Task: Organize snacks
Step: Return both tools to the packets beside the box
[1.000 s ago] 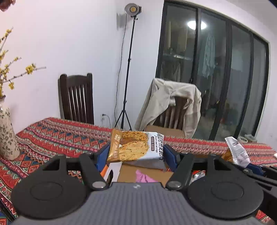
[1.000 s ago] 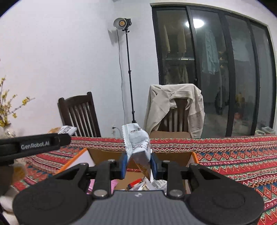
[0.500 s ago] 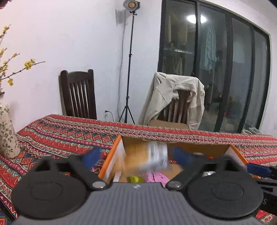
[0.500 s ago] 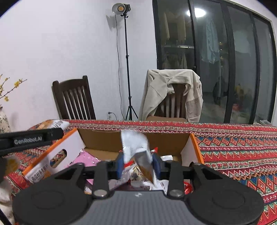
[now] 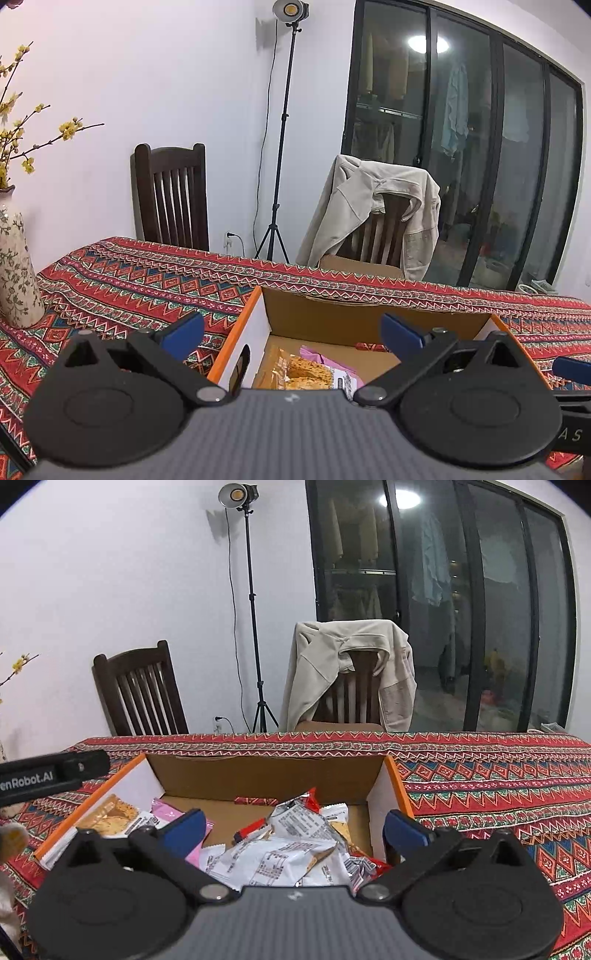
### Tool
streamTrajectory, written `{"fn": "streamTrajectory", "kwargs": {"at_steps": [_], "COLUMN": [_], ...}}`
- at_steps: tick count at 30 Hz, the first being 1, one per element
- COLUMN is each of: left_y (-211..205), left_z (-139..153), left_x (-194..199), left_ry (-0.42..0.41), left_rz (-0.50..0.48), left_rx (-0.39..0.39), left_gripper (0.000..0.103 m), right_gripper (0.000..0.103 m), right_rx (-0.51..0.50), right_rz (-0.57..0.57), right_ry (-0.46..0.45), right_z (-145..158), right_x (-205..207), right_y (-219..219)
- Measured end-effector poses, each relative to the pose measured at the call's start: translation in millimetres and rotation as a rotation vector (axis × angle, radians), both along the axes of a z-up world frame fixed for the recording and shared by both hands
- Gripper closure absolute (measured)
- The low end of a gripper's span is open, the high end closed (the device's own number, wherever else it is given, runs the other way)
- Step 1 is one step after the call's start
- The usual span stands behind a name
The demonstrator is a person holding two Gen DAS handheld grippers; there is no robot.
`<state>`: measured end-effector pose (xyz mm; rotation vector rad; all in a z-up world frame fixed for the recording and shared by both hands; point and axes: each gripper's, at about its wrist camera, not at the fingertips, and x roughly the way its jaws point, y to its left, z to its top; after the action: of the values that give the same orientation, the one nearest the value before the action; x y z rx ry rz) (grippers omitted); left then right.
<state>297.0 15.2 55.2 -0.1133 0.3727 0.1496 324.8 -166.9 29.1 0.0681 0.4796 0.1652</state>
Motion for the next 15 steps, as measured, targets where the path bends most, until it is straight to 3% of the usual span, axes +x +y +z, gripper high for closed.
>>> {"fn": "streamTrajectory", "kwargs": {"at_steps": [6, 15], "left_y": [0, 0], "left_z": [8, 28], "left_x": [-6, -27], "left_ry": [-0.001, 0.017], "left_rz": [-0.004, -0.034], "left_rx": [-0.012, -0.039], "left_gripper": [0.000, 0.000], "right_gripper": [0.000, 0.000], "right_rx": [-0.012, -0.040], "right_rz": [-0.009, -0.001], "right_ry": [-0.012, -0.052], "right_z": [7, 27], "right_x": [-7, -49], "right_y": [0, -13]}}
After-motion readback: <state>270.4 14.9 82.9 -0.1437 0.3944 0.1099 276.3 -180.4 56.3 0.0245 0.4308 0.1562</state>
